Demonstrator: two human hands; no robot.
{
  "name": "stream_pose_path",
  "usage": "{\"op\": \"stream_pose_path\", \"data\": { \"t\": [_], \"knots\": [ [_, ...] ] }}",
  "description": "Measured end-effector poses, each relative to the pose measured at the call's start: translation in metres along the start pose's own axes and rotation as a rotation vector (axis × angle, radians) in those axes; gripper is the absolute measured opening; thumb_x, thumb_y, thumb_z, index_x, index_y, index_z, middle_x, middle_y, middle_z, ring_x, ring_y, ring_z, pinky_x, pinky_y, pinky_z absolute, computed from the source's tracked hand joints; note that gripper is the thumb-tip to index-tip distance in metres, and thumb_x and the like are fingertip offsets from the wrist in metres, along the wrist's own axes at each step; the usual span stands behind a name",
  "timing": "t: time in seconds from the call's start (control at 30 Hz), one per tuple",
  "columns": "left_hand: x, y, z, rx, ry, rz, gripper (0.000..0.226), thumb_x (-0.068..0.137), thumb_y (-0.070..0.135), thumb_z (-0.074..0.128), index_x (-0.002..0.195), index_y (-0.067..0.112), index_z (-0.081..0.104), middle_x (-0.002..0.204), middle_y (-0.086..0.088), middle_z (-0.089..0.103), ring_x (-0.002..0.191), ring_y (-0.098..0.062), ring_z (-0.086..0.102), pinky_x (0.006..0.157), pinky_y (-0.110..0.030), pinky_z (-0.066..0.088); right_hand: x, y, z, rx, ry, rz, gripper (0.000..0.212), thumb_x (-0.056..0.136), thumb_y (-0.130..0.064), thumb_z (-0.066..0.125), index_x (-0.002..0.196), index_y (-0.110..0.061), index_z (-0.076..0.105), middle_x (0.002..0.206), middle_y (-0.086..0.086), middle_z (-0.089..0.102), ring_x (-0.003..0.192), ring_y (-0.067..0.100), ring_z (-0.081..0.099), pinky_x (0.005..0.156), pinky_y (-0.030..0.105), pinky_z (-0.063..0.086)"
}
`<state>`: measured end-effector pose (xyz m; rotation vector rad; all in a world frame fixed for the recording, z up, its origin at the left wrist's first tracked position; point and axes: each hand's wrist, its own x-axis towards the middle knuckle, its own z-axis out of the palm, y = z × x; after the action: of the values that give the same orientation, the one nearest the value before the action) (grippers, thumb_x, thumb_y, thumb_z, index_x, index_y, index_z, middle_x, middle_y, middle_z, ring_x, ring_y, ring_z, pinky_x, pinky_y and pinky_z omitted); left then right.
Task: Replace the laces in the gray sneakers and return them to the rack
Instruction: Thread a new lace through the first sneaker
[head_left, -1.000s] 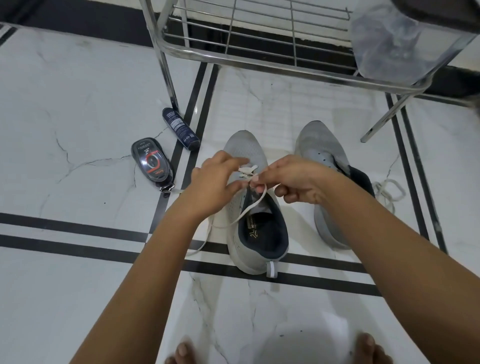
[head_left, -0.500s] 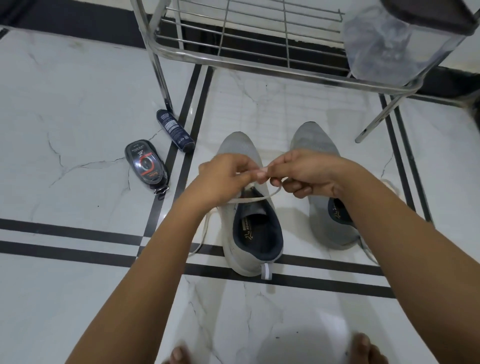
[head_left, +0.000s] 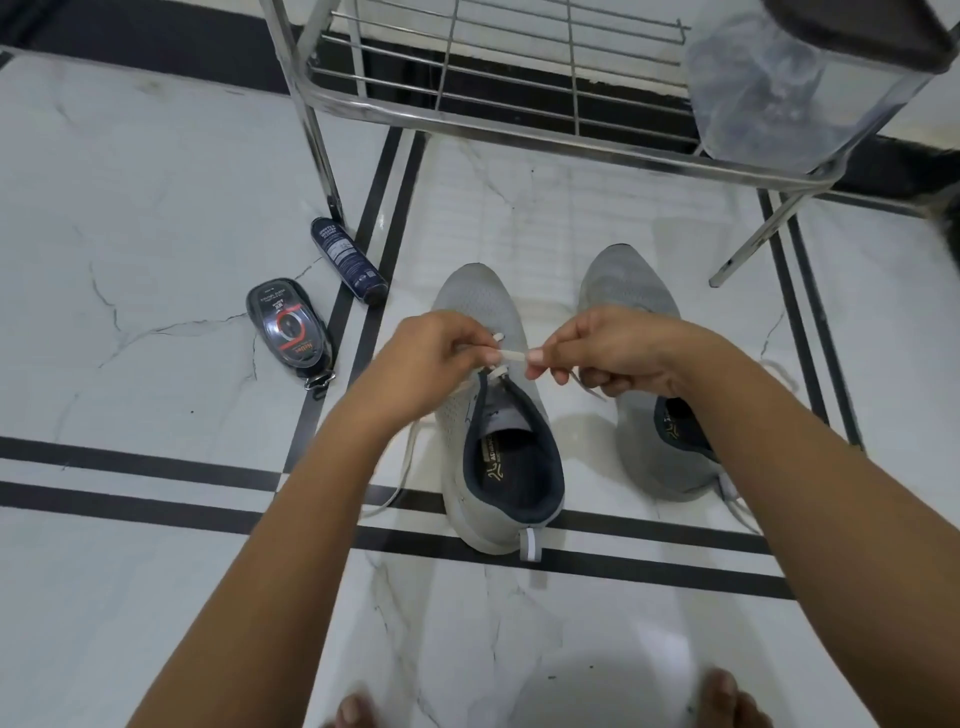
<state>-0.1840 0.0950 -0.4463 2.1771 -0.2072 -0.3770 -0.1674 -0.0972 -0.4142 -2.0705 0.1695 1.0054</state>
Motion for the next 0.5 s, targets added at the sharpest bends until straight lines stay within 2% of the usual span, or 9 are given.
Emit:
{"op": "stream_pose_path", "data": {
  "t": [0.07,0.1,0.17,0.23,0.27,0.33,0.4,0.47,0.5],
  "knots": [
    [-0.004,-0.011,-0.007,0.032,0.084,-0.041,0.012,0.087,0.022,0.063,0.095,0.017,0.071,0.073,0.016,0.056,0.069,0.003,0.051,0.06,-0.002,0.035,-0.003,0.006,-0.005,-0.006,-0.007,0.015,0.014,0.087,-0.027,0.064,0.084,-0.016,0.073,0.061,-0.008,0.053,0.044,0.004,0.031,0.04,0.017,0.021],
    [-0.008,-0.012,-0.007,0.045,0.075,-0.033,0.014,0.087,0.024,0.064,0.098,0.018,0.07,0.08,0.014,0.058,0.075,0.002,0.053,0.063,-0.003,0.035,-0.003,0.007,-0.005,-0.014,-0.008,0.017,0.014,0.087,-0.027,0.064,0.086,-0.016,0.073,0.062,-0.008,0.054,0.044,0.004,0.031,0.041,0.017,0.021],
    [-0.011,-0.007,0.0,0.015,-0.011,0.011,0.029,0.083,0.027,0.067,0.112,0.021,0.065,0.101,0.011,0.059,0.095,-0.002,0.054,0.078,-0.008,0.038,0.0,0.004,0.002,-0.014,-0.01,0.005,0.015,0.085,-0.029,0.067,0.087,-0.016,0.073,0.063,-0.007,0.057,0.043,0.004,0.03,0.04,0.017,0.022],
    [-0.01,-0.001,0.008,-0.074,-0.067,0.023,0.033,0.082,0.027,0.069,0.114,0.022,0.064,0.104,0.006,0.063,0.099,-0.006,0.058,0.086,-0.017,0.043,0.004,-0.003,0.011,0.042,0.001,-0.022,0.017,0.082,-0.03,0.069,0.081,-0.014,0.07,0.061,-0.006,0.058,0.042,0.004,0.03,0.04,0.017,0.022],
    [-0.009,0.0,0.011,-0.104,-0.039,0.028,0.024,0.082,0.024,0.069,0.106,0.023,0.067,0.098,0.006,0.065,0.094,-0.007,0.06,0.084,-0.019,0.046,0.006,-0.006,0.014,0.078,0.011,-0.031,0.018,0.082,-0.031,0.07,0.077,-0.014,0.068,0.06,-0.006,0.058,0.041,0.005,0.029,0.04,0.017,0.021],
    [-0.008,-0.002,0.012,-0.125,0.091,-0.004,0.013,0.083,0.021,0.069,0.095,0.02,0.07,0.084,0.009,0.063,0.079,-0.004,0.057,0.072,-0.011,0.043,0.008,-0.008,0.015,0.133,0.054,-0.035,0.021,0.082,-0.033,0.07,0.077,-0.013,0.068,0.062,-0.004,0.059,0.043,0.006,0.03,0.039,0.017,0.022],
    [-0.009,-0.01,0.012,-0.129,0.21,-0.049,0.015,0.084,0.021,0.068,0.097,0.016,0.072,0.08,0.013,0.058,0.07,0.0,0.052,0.063,-0.004,0.038,0.008,-0.004,0.017,0.108,0.123,-0.035,0.023,0.081,-0.034,0.07,0.082,-0.012,0.068,0.069,-0.002,0.061,0.047,0.009,0.035,0.039,0.017,0.027],
    [-0.012,-0.015,0.015,-0.132,0.25,-0.042,0.019,0.085,0.022,0.066,0.102,0.016,0.072,0.081,0.012,0.059,0.075,-0.001,0.055,0.064,-0.002,0.037,0.011,0.002,0.024,-0.032,0.169,-0.033,0.024,0.079,-0.032,0.073,0.091,-0.013,0.065,0.077,-0.001,0.059,0.056,0.011,0.044,0.043,0.02,0.035],
    [-0.013,-0.015,0.02,-0.135,0.247,-0.033,0.02,0.085,0.022,0.066,0.104,0.017,0.072,0.086,0.008,0.063,0.082,-0.005,0.058,0.069,-0.005,0.039,0.013,0.005,0.03,-0.112,0.167,-0.028,0.027,0.078,-0.03,0.074,0.097,-0.014,0.063,0.079,-0.001,0.057,0.06,0.011,0.047,0.045,0.022,0.039]
  ]
}}
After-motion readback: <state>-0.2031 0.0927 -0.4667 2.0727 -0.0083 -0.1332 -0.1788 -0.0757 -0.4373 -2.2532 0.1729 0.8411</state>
